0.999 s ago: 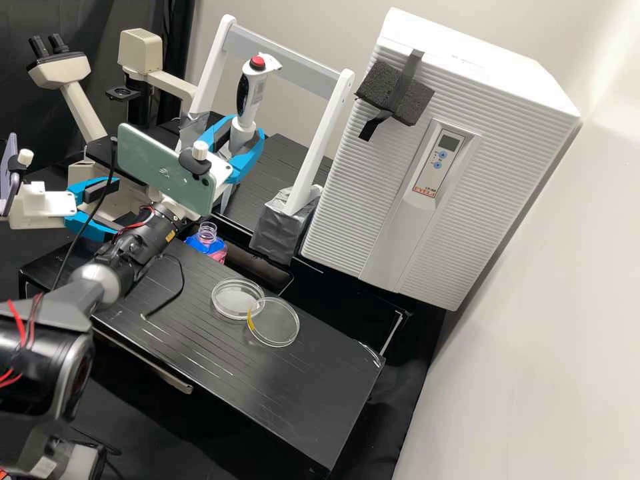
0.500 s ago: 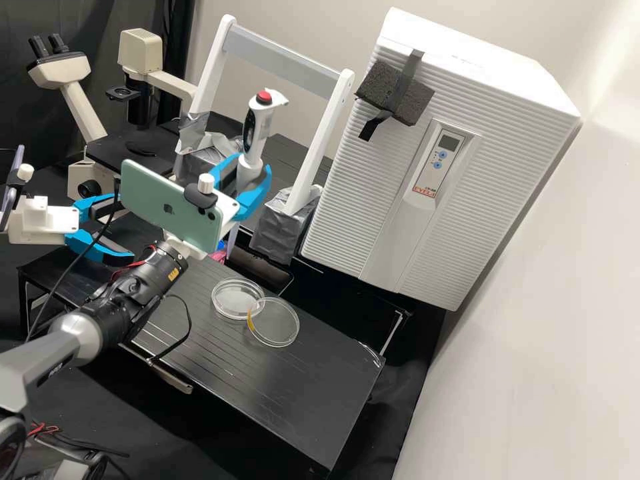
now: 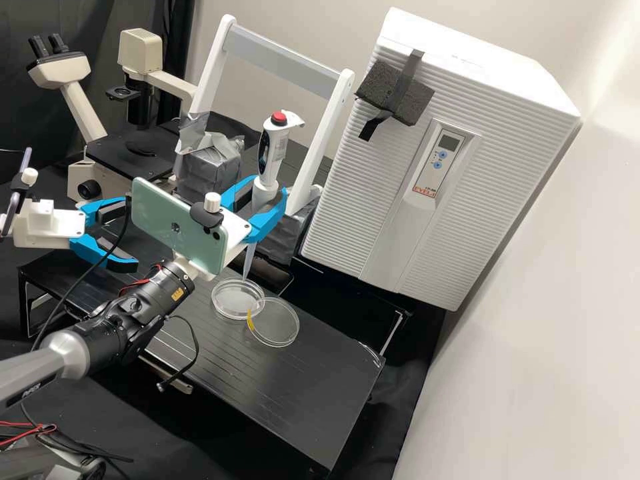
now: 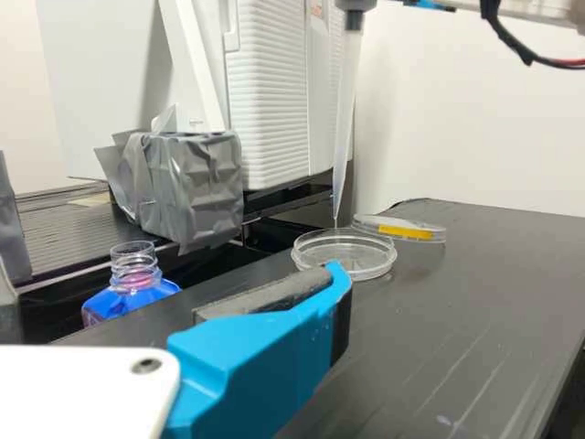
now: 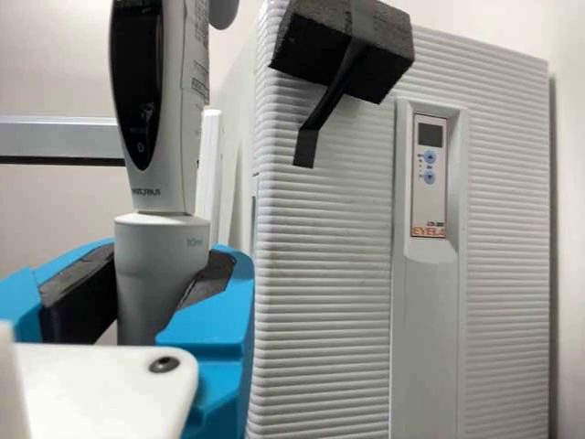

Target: Use the pipette

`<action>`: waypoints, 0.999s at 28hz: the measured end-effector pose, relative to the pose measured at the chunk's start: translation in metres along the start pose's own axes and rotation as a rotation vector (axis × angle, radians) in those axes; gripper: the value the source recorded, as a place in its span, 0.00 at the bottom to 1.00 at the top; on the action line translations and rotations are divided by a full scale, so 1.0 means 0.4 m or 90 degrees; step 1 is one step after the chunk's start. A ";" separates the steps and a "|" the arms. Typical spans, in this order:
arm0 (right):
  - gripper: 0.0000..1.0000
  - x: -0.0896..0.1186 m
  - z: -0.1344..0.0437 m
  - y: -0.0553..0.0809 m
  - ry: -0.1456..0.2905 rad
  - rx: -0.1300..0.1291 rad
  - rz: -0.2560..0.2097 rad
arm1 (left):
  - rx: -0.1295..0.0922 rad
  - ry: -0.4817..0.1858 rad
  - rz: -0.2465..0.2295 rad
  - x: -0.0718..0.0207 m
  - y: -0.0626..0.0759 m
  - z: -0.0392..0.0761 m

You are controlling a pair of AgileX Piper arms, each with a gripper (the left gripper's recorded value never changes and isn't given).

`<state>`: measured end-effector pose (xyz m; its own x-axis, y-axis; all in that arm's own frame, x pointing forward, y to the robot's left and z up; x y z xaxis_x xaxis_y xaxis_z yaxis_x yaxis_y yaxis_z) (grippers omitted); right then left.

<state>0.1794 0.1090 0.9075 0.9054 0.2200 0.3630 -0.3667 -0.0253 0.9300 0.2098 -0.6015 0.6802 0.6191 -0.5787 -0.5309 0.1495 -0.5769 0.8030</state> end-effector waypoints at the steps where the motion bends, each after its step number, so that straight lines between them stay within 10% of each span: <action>1: 0.00 0.000 -0.001 0.001 0.001 0.002 0.001 | 0.000 0.000 -0.001 0.000 -0.001 0.000; 28: 0.00 -0.006 0.005 -0.009 -0.002 0.007 -0.019 | 0.012 -0.010 0.008 0.009 0.011 -0.002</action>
<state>0.1791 0.1065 0.9033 0.9165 0.2179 0.3355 -0.3375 -0.0295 0.9409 0.2133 -0.6057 0.6821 0.6085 -0.5944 -0.5258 0.1270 -0.5810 0.8039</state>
